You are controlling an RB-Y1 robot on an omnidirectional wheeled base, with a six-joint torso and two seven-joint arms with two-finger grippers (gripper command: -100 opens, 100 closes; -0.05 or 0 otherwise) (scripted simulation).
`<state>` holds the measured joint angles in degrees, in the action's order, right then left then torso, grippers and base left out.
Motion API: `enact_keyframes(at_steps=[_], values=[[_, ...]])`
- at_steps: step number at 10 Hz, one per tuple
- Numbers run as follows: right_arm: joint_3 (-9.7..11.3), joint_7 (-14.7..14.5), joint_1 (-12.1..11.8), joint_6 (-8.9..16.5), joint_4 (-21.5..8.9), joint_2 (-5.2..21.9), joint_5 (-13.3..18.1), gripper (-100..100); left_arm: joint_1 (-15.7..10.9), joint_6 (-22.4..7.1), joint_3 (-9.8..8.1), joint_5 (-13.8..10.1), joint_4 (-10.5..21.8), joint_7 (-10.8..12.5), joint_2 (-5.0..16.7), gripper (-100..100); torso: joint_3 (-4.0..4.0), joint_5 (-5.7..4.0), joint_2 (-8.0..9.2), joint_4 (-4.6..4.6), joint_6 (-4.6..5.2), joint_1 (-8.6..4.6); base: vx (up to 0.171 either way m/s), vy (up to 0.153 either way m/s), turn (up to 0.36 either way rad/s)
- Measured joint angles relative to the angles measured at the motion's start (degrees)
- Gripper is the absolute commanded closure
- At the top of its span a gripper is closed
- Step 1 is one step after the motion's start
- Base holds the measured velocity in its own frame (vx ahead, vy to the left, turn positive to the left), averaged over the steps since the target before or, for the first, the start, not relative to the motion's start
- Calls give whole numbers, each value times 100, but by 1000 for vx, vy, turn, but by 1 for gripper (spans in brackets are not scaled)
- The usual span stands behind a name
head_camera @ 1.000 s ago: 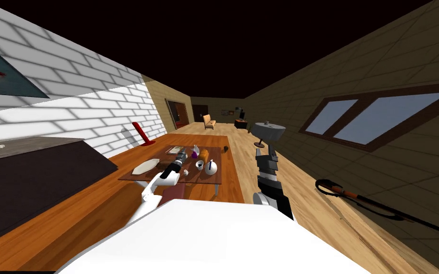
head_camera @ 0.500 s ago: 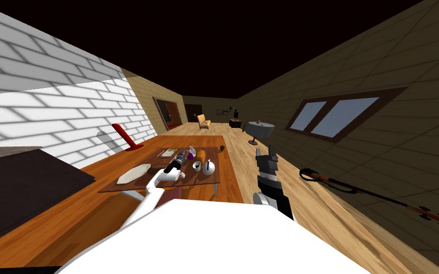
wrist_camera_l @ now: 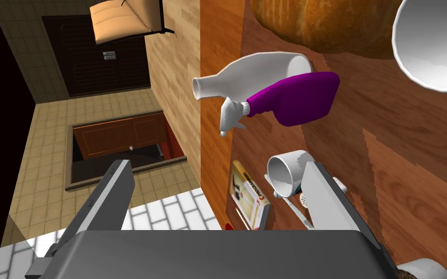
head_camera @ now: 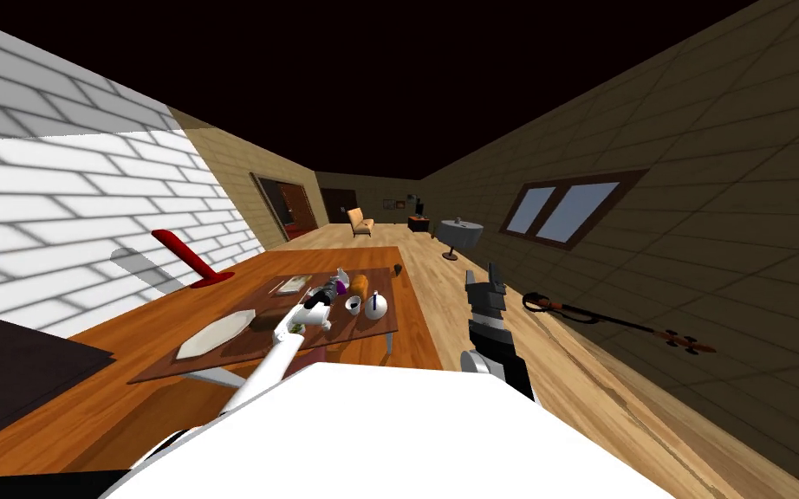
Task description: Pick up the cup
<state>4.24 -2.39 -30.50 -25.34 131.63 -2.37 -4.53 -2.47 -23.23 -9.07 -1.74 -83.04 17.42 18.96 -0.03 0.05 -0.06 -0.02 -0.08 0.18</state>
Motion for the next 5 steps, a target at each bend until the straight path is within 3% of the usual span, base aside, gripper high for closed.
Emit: enact_keyframes(at_steps=[5], values=[[0,0,0,0,0,0,0,0,-502,-654,-68,-14,875,324,105,-100,-2,0,-3,0,3,-1,-16,40,-179]])
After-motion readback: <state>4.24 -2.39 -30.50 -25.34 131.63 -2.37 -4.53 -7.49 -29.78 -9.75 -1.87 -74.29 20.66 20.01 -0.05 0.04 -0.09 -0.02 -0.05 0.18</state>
